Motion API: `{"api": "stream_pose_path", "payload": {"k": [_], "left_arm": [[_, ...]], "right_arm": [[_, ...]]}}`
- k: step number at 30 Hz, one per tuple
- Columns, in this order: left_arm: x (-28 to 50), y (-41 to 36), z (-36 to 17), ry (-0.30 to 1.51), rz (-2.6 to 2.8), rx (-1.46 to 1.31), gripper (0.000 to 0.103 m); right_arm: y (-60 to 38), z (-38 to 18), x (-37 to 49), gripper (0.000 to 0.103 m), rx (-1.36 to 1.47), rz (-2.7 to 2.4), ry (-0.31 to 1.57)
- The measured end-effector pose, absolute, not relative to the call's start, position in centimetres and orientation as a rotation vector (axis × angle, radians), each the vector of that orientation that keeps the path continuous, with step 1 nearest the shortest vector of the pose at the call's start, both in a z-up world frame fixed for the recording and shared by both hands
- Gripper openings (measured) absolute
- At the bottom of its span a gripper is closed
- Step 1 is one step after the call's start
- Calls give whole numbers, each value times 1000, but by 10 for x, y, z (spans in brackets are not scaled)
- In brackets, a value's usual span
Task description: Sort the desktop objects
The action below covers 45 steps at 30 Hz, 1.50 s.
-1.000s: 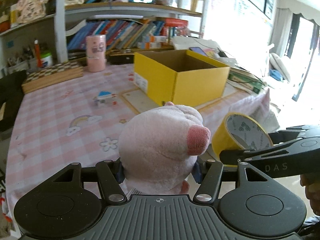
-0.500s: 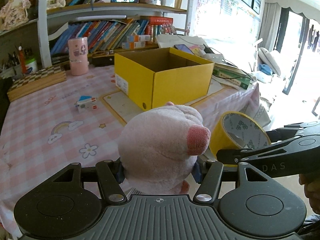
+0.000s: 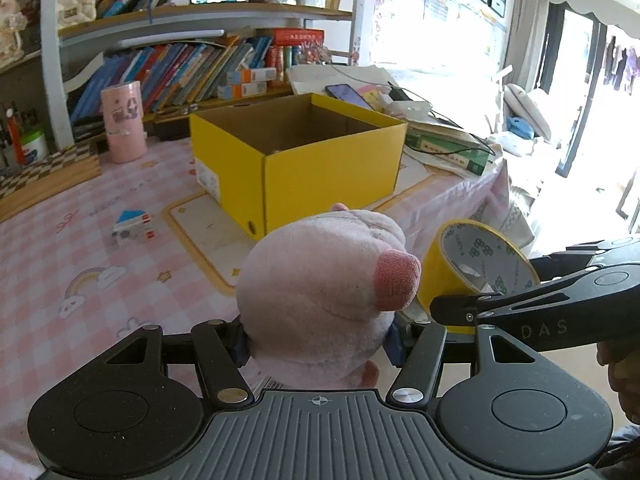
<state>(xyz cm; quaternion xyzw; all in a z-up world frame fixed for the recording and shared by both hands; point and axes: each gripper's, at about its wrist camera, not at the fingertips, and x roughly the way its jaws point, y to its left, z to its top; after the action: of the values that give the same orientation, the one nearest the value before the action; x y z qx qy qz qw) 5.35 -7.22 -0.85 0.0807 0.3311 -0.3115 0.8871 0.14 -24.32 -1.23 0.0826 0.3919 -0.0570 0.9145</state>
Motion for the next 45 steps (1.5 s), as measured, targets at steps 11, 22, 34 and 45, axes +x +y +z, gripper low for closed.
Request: {"api": "stream_pose_path", "payload": {"k": [11,22,34,45], "left_arm": [[74,-116,-1,647,-651,167,60],[115,-162,27,542,-601,126,60],[188,-197,38,493,-466,159,60],[239,-219,-6,642,-384,220,61]], "right_arm": [[-295,-9,28,79,193,-118,800],[-356,22,74,79,148,-96,683],[-403,55,162,79,67,-27,541],[-395,47,233,79,-7,114,556]]}}
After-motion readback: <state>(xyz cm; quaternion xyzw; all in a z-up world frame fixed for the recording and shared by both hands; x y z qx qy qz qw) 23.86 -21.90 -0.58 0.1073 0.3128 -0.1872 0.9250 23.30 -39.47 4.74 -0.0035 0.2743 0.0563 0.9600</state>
